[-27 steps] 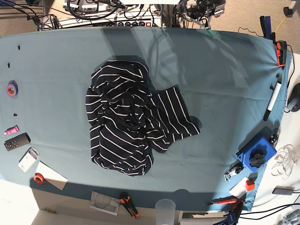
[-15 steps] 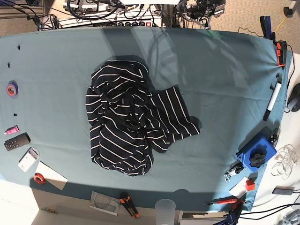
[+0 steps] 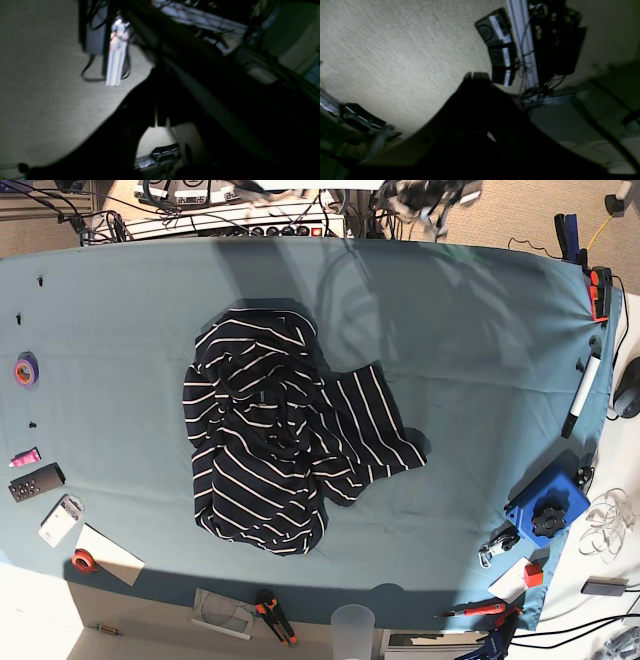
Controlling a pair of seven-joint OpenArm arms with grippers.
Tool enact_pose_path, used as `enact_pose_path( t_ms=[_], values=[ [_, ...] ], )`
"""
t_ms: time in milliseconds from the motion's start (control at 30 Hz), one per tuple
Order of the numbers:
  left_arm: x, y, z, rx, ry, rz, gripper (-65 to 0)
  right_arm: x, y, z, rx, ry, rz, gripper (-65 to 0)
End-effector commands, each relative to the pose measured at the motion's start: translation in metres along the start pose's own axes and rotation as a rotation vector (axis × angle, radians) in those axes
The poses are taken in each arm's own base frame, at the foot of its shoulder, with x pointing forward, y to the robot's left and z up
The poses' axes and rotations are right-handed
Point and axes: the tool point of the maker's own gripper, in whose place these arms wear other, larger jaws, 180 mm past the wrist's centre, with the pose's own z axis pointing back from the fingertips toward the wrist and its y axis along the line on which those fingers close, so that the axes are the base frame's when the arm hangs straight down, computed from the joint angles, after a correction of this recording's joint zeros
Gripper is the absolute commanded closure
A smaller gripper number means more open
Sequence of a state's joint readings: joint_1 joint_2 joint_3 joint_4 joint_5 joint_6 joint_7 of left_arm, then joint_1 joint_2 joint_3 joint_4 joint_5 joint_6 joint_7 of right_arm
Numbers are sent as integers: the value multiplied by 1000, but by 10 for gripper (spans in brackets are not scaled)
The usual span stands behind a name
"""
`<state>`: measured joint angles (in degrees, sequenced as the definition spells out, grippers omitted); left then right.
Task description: Layout the t-shirt on the table in an organized manner, then fold the t-shirt properly
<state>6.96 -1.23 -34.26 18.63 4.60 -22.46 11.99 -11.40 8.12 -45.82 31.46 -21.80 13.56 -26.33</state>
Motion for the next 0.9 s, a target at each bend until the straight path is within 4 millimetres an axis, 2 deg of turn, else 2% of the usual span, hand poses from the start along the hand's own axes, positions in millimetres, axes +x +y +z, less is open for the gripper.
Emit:
enact_pose_path(
  t_ms=[0, 233, 467, 733, 867],
  values=[
    [1, 12, 5, 17, -8, -4, 0, -9, 2, 1, 9, -2, -21, 0],
    [-12, 69, 32, 118, -25, -23, 0, -39, -5, 15, -7, -58, -98, 0],
    [-15, 107, 72, 130, -123, 25, 0, -60, -9, 35, -69, -71, -124, 0],
    [-14, 120, 126, 152, -190, -54, 0, -77, -13, 66, -169, -75, -189, 0],
    [-10, 117, 156, 161, -221, -97, 0, -82, -12, 80, -195, -75, -231, 0]
  ],
)
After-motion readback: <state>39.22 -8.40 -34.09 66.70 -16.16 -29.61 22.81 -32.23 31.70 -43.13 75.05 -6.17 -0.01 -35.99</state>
